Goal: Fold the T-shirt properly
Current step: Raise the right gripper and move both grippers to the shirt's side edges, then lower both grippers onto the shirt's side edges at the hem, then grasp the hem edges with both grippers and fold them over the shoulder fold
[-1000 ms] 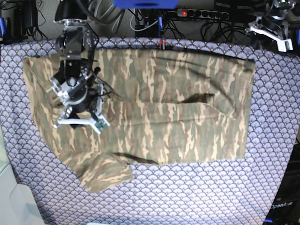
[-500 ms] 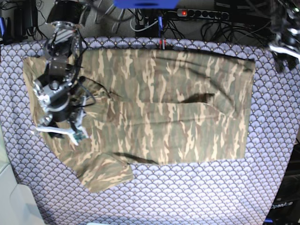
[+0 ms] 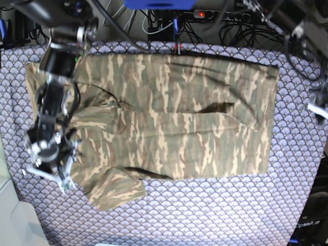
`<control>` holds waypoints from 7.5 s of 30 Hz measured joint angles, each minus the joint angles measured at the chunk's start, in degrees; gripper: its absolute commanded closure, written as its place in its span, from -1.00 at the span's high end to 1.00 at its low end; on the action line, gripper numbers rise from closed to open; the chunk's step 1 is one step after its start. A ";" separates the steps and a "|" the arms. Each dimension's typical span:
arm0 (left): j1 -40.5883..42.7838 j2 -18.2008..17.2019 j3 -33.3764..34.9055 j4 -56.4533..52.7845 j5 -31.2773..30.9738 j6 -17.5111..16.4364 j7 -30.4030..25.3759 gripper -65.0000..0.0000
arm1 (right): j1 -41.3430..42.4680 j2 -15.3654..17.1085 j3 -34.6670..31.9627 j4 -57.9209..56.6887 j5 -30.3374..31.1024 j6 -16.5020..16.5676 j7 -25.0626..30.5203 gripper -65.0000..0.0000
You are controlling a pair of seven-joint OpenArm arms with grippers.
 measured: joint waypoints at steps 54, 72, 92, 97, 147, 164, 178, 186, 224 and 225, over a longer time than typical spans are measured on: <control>4.76 9.29 8.07 5.18 11.41 -0.74 -0.83 -0.11 | 19.61 17.11 17.68 -67.34 -0.85 -9.92 46.16 0.22; 4.59 9.88 8.15 5.05 11.80 -0.61 -0.28 -0.11 | 15.69 15.21 8.70 -66.66 1.11 -9.60 49.16 0.02; -1.07 10.10 8.20 1.38 12.28 -0.15 0.39 0.24 | 10.91 14.91 10.91 -54.51 -0.44 -2.62 46.38 -1.00; -1.14 10.05 8.13 1.36 12.07 -0.20 -0.02 0.50 | 10.38 14.29 14.25 -51.52 -0.85 -1.70 45.75 -1.00; 7.50 15.47 7.80 9.29 12.00 -0.81 -0.04 0.51 | 19.30 20.39 14.58 -70.01 -0.02 -3.21 39.63 -0.02; 7.50 15.41 7.98 9.31 12.00 -0.81 -0.24 0.50 | 16.65 20.15 14.19 -68.81 1.55 -1.75 42.34 -0.81; 4.00 15.21 7.82 9.09 12.11 -0.81 -0.07 0.51 | 3.80 14.08 14.56 -43.76 0.20 -0.55 39.15 -1.00; -6.14 14.51 8.09 3.48 12.48 0.04 -0.22 0.50 | -1.29 10.14 14.19 -34.38 -0.24 -0.63 38.58 -1.00; -29.66 -2.38 15.37 -77.72 11.78 20.79 -49.81 0.49 | -1.44 11.23 13.92 -34.34 -0.66 -0.61 38.21 -1.00; -29.73 -2.49 15.37 -78.27 11.78 20.79 -50.29 0.49 | -1.44 11.26 13.92 -34.34 -0.66 -0.61 38.21 -1.00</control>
